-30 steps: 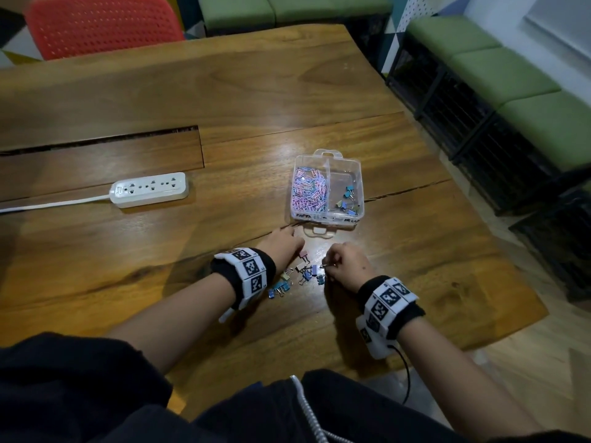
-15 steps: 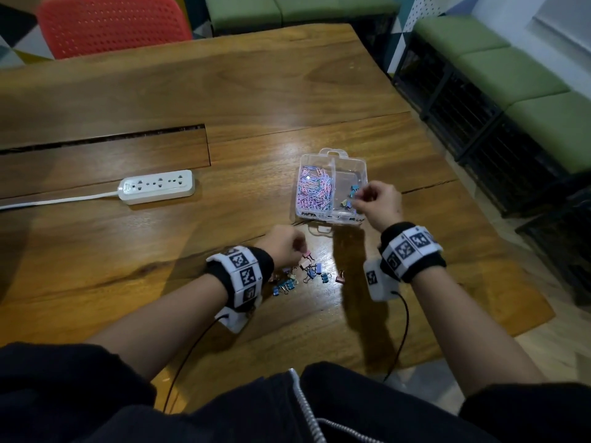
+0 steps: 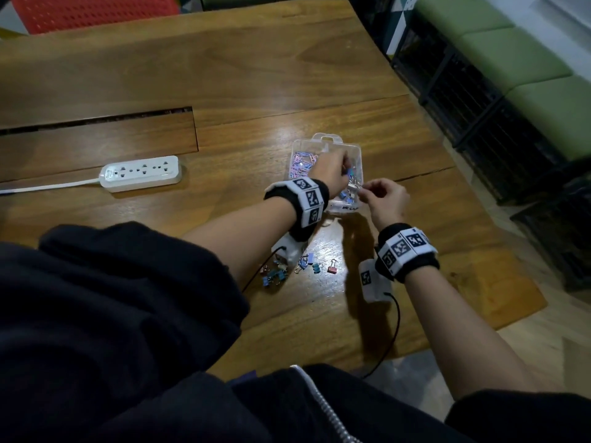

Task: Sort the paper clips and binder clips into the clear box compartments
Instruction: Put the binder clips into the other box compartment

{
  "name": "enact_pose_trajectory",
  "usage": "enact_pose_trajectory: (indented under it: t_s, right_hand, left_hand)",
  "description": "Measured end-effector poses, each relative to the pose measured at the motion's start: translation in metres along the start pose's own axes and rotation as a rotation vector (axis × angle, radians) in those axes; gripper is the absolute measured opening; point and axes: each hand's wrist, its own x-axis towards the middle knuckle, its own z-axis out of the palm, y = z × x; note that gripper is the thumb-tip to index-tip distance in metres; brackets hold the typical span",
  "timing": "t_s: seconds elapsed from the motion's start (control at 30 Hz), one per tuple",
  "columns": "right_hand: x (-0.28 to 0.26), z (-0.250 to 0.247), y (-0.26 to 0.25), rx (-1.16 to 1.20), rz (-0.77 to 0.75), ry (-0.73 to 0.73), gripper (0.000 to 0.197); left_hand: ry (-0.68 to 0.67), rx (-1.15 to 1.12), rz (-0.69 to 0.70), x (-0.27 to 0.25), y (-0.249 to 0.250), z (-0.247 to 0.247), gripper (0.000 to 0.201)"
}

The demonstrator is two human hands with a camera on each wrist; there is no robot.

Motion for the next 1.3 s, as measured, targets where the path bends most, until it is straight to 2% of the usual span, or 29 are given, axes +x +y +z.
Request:
enact_pose_trajectory:
  t_s: [0.1,0.17,0.23,0.3,0.37,0.43,0.53,0.63,0.7,0.77,0.83,0.9,1.07,1.3]
  right_hand:
    - [0.0,0.001,-0.003,-0.079,-0.033,-0.104,0.021]
    - [-0.008,0.0,-0.004,-0.087,-0.077,-0.046,0.021]
    - [-0.021,-0.003,0.0,-0.134,-0.082,-0.015,0.02]
    - [-0.039,-0.003,0.004,-0.233,0.002,-0.213,0.022]
    - [-0.06,-0.001,0.01,-0.371,0.102,-0.476,0.04]
    - [-0.081,0.004,0.017,-0.53,0.097,-0.589,0.056]
    - [-0.101,0.015,0.026,-0.665,-0.007,-0.576,0.056]
    - [-0.108,0.027,0.028,-0.582,-0.068,-0.539,0.047]
    - [-0.107,0.033,0.025,-0.513,-0.085,-0.538,0.046]
    - [-0.103,0.038,0.023,-0.491,-0.115,-0.556,0.053]
    - [-0.101,0.039,0.022,-0.544,-0.156,-0.613,0.062]
    - [-0.102,0.04,0.021,-0.606,-0.179,-0.641,0.063]
    - [-0.11,0.04,0.027,-0.586,-0.207,-0.523,0.034]
    - [-0.106,0.034,0.03,-0.523,-0.159,-0.54,0.024]
  left_hand:
    - [0.04,-0.041,-0.044,0.006,0.001,0.006,0.022]
    - [0.001,-0.052,-0.044,0.007,0.002,0.007,0.022]
    - [-0.098,-0.029,-0.054,0.006,0.001,0.008,0.027]
    - [-0.183,0.018,-0.047,0.002,0.0,0.005,0.031]
    - [-0.225,0.085,-0.011,-0.009,-0.005,-0.005,0.03]
    - [-0.272,0.138,0.01,-0.026,-0.017,-0.02,0.029]
    - [-0.361,0.362,-0.048,-0.062,-0.047,-0.039,0.036]
    - [-0.479,0.598,-0.241,-0.102,-0.079,-0.051,0.057]
    - [-0.563,0.637,-0.305,-0.121,-0.091,-0.052,0.071]
    - [-0.568,0.599,-0.287,-0.136,-0.095,-0.046,0.076]
    - [-0.529,0.57,-0.242,-0.151,-0.095,-0.036,0.074]
    - [-0.473,0.569,-0.203,-0.164,-0.096,-0.025,0.069]
    - [-0.329,0.475,-0.188,-0.171,-0.094,-0.015,0.048]
    - [-0.447,0.421,-0.199,-0.163,-0.088,-0.016,0.038]
